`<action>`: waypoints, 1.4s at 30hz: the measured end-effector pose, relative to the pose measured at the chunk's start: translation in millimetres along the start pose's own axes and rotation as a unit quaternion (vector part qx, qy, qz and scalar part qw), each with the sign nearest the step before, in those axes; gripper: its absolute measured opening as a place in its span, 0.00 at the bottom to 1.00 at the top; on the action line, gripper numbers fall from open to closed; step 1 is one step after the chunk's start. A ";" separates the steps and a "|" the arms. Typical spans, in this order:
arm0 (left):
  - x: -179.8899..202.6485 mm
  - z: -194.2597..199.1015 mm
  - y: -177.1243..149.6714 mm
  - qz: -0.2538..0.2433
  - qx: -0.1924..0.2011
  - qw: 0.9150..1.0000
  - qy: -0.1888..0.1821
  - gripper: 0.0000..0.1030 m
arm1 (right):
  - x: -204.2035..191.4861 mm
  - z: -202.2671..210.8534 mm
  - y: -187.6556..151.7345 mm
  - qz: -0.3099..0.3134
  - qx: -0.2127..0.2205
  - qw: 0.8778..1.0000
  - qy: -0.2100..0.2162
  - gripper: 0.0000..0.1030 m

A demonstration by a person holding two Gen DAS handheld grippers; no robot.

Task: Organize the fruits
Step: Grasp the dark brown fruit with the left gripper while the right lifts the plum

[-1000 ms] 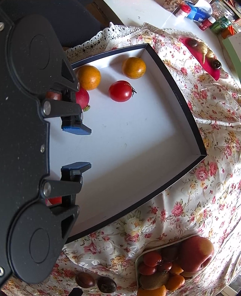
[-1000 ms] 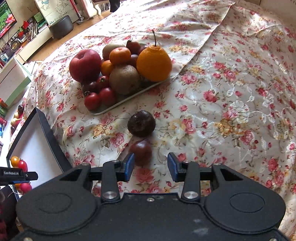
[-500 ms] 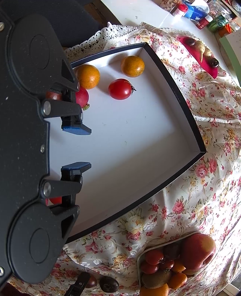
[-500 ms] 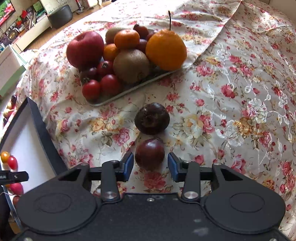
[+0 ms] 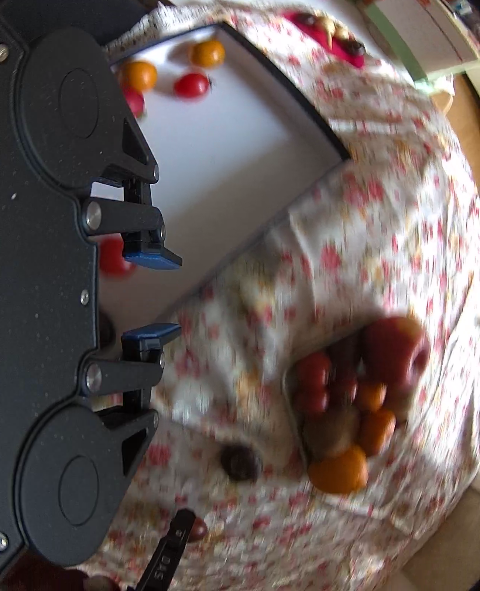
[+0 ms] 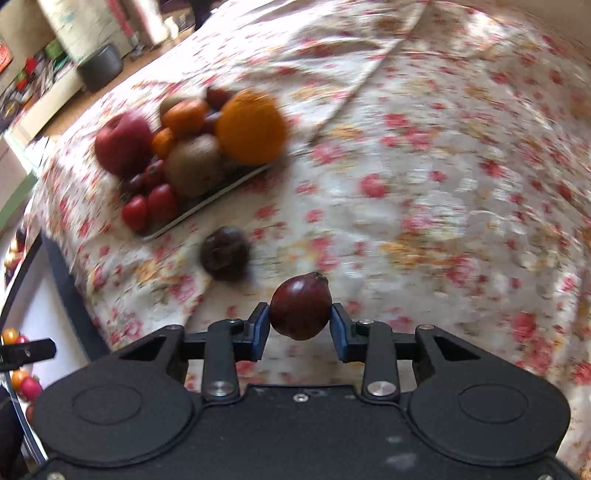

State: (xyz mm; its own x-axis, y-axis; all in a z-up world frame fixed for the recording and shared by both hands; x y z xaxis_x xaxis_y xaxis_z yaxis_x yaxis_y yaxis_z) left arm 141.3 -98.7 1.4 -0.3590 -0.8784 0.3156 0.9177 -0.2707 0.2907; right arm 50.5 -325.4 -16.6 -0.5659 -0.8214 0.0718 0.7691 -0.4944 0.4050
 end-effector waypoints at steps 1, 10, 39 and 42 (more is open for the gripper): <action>13.3 -4.2 2.9 -0.010 -0.003 1.000 -0.007 0.40 | 9.5 0.9 -0.2 -0.011 0.001 1.000 -0.003 0.35; 101.8 -41.0 23.0 -0.087 0.008 0.996 -0.013 0.41 | 64.9 13.0 -2.0 -0.061 0.027 0.998 -0.013 0.35; 106.4 -105.8 57.5 -0.031 0.019 0.999 0.012 0.42 | 66.8 8.0 -5.5 -0.062 0.032 0.997 0.016 0.35; 106.8 -104.9 55.1 -0.037 0.021 0.999 0.018 0.41 | 64.3 9.2 -5.9 -0.058 0.033 0.998 0.017 0.35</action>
State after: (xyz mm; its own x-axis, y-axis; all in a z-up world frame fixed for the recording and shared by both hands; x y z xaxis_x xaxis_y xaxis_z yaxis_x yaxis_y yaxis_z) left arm 171.4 -248.7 -43.7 -0.4184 -0.8704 0.2597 0.8809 -0.3192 0.3493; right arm 6.8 -372.7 -5.9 -0.6379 -0.7701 -0.0099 0.6775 -0.5672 0.4683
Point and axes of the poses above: each gripper's, at about its wrist camera, not at the fingertips, and z roughly against the way its jaws point, x to its right, y to its top, the point moved 3 cm from there along -z, roughly the way its jaws point, and after that the axes turned 12 degrees about -y, right-handed, at the moved point
